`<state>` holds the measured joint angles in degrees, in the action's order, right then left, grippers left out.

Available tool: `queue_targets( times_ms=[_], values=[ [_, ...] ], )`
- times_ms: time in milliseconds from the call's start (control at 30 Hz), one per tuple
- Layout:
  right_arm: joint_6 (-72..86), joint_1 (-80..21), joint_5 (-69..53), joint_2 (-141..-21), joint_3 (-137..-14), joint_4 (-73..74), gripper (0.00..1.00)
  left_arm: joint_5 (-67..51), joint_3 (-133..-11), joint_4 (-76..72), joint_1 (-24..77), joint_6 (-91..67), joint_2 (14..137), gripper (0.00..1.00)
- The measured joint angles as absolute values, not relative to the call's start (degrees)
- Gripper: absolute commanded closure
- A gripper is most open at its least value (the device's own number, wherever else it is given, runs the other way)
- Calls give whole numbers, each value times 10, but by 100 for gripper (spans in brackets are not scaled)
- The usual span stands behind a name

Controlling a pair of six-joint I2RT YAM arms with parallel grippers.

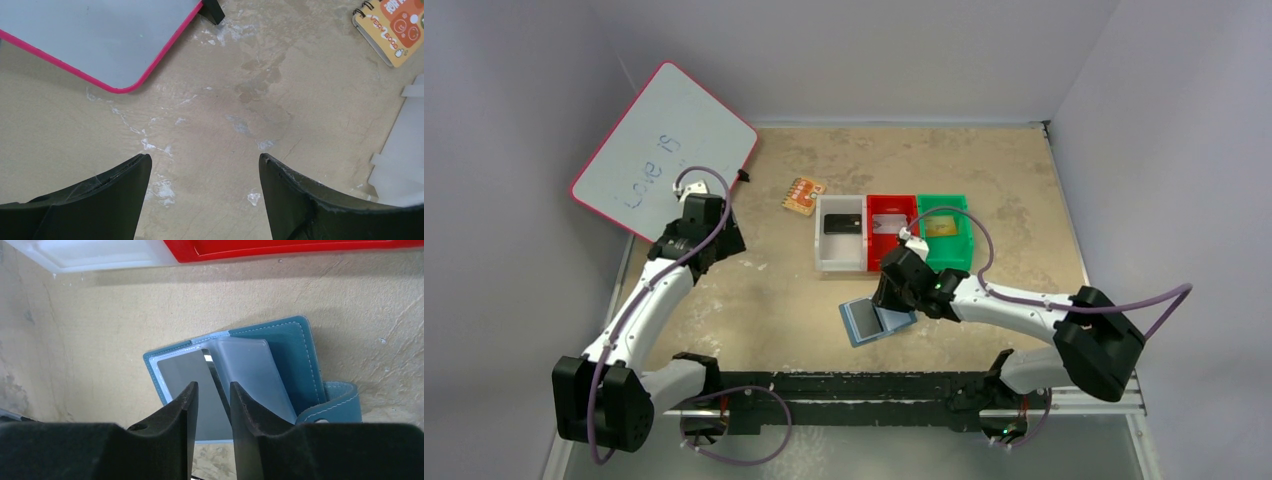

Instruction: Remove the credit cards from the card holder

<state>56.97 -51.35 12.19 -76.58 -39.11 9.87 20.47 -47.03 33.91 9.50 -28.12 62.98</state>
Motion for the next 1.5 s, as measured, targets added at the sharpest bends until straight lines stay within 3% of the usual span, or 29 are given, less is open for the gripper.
queue_targets(
  times_ms=[300,433,633,1133,1500],
  values=[
    [547,-514,93,-766,-368,70,63,65,-437,296,98,-316,615,26],
    [542,-514,76,-757,-340,45,62,25,-396,257,183,-384,610,28],
    [542,-507,55,-730,-297,8,64,26,-389,213,366,-457,636,34],
    [595,-494,-14,-708,-220,-104,72,77,-368,142,508,-566,685,44],
    [680,-494,-14,-610,-142,-141,64,103,-394,140,568,-578,738,54]
  ],
)
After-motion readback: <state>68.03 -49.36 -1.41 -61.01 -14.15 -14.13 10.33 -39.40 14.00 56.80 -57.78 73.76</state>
